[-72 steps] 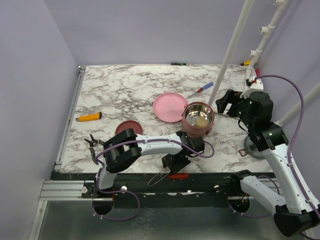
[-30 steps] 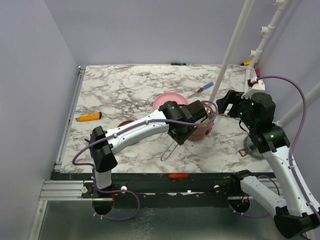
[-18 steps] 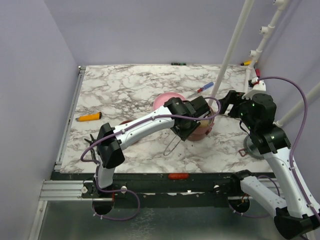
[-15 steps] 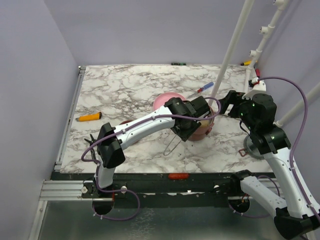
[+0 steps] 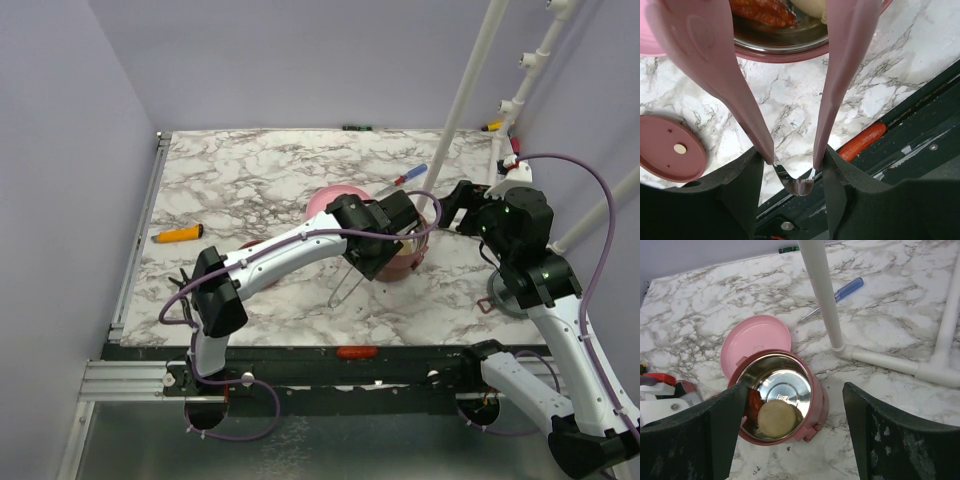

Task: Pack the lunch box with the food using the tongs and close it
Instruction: Place the fake food in the packing box.

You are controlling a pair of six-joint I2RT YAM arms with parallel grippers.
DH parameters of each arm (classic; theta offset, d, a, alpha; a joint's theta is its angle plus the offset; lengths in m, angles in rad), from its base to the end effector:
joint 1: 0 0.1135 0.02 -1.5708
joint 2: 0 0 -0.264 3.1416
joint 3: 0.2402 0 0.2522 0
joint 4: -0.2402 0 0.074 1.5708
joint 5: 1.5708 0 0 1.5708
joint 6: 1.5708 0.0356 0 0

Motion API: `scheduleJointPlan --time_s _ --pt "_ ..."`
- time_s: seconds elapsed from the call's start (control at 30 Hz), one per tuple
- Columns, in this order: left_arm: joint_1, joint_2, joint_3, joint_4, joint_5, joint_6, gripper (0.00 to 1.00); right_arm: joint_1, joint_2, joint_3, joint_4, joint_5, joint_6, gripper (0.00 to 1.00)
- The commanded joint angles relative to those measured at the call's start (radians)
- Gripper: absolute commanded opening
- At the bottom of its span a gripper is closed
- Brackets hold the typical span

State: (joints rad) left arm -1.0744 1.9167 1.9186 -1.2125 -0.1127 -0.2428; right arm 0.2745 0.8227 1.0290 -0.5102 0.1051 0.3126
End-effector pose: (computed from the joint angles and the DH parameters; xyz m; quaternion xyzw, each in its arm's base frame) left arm 0.1906 -0.3436 0.3200 0.3875 0.9026 -0.0656 0.1753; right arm 0.1668 0.0431 0.3832 0.0464 0.8041 0.1305 0.5781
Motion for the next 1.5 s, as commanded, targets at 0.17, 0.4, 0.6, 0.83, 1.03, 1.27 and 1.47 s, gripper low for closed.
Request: scheduleJointPlan --time_s 0.17,0.4,0.6,0.83,1.03,1.27,1.47 --pt "-0.043 -0.284 -0.272 0.033 -0.006 -0.018 0.48 -0.006 0.001 -0.006 0.009 0.037 -0.015 0.82" --pt "-0.141 -0.469 -0.573 0.073 0.136 -0.109 0.48 -0.005 0.014 0.000 0.007 0.039 -0.024 0.82" --pt "-0.220 -0.459 -0.698 0.092 0.191 -0.145 0.48 -0.005 0.012 0.003 -0.001 0.023 -0.017 0.82" --pt "-0.238 -0.390 -0.727 0.211 0.146 -0.196 0.47 -0.005 0.005 -0.069 0.020 -0.008 0.018 0.82" --pt "-0.089 -0.356 -0.810 0.375 0.072 -0.226 0.47 -0.004 -0.024 -0.100 0.013 -0.048 0.040 0.82" --pt "0.098 -0.279 -0.816 0.446 0.013 -0.162 0.47 -0.005 -0.022 -0.103 0.009 -0.055 0.039 0.82" --pt "0.154 -0.191 -0.842 0.510 0.049 -0.137 0.48 -0.005 -0.002 -0.107 0.029 -0.055 0.041 0.82"
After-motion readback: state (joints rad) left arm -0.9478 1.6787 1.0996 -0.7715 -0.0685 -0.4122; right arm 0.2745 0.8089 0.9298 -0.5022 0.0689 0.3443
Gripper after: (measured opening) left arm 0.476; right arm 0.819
